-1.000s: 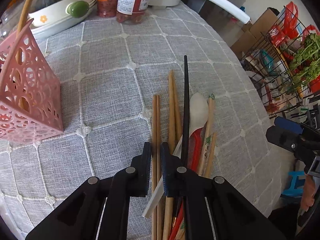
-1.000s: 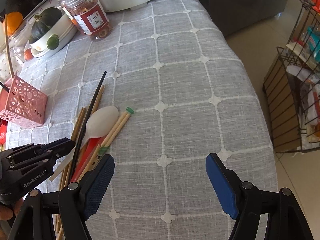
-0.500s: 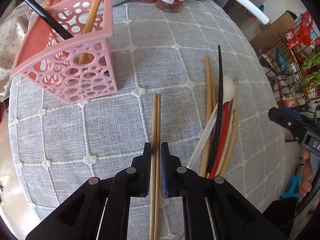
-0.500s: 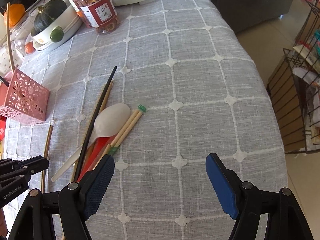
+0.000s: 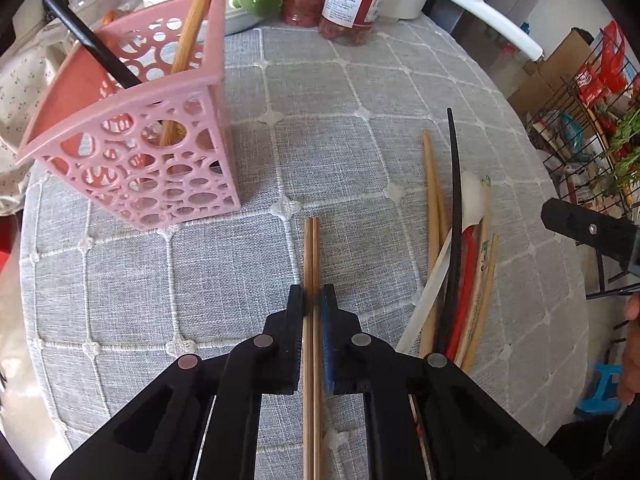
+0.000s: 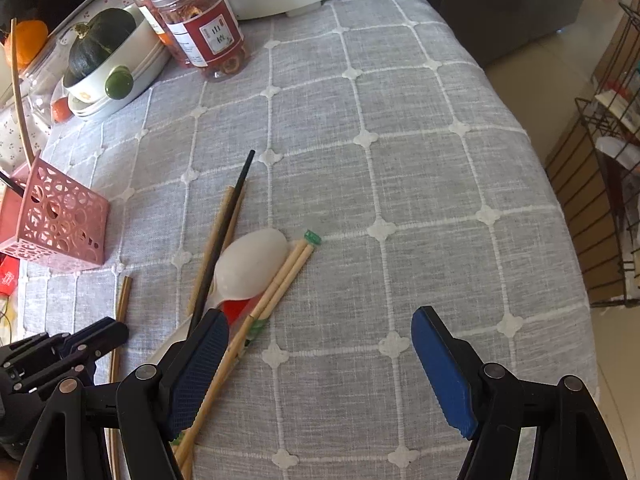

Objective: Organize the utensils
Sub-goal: 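Grasp a pair of wooden chopsticks with left while right grasps a black chopstick, then carry both to the pink basket and release the wooden pair from the left gripper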

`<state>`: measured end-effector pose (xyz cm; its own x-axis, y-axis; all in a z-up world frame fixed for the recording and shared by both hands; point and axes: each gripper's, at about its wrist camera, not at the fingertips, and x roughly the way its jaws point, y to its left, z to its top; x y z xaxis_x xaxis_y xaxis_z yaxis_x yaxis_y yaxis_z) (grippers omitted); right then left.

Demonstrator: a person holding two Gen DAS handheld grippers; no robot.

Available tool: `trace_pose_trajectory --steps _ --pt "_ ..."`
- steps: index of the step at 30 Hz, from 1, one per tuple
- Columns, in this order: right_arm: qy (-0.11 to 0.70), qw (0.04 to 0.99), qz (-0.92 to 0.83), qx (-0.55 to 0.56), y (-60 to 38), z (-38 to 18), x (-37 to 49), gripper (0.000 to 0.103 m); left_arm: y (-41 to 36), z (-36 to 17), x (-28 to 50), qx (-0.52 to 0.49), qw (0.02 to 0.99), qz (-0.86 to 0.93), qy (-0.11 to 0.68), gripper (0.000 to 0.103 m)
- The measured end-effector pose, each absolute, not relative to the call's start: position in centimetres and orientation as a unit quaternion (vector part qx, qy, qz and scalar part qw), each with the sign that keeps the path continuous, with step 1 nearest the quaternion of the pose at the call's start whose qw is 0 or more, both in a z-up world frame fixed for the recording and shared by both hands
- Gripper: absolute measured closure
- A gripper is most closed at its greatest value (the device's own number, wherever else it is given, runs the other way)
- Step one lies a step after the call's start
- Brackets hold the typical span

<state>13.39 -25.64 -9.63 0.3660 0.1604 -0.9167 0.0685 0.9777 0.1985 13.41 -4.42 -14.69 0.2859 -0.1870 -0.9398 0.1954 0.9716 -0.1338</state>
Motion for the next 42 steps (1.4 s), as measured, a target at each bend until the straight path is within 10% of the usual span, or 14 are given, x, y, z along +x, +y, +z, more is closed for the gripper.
trace_pose_trajectory --steps 10,28,42 --pt "0.552 0.820 0.048 0.140 -23.6 -10.8 16.5 0.027 -2.4 -9.0 9.9 -0.003 0.832 -0.154 0.533 0.094" --pt "0.563 0.804 0.088 0.169 -22.2 -14.6 20.3 0.091 2.1 -5.4 7.4 -0.028 0.852 -0.156 0.500 0.094" --pt "0.483 0.844 0.141 0.185 -21.4 -6.3 15.5 0.097 4.4 -1.9 6.8 -0.028 0.888 -0.111 0.445 0.094"
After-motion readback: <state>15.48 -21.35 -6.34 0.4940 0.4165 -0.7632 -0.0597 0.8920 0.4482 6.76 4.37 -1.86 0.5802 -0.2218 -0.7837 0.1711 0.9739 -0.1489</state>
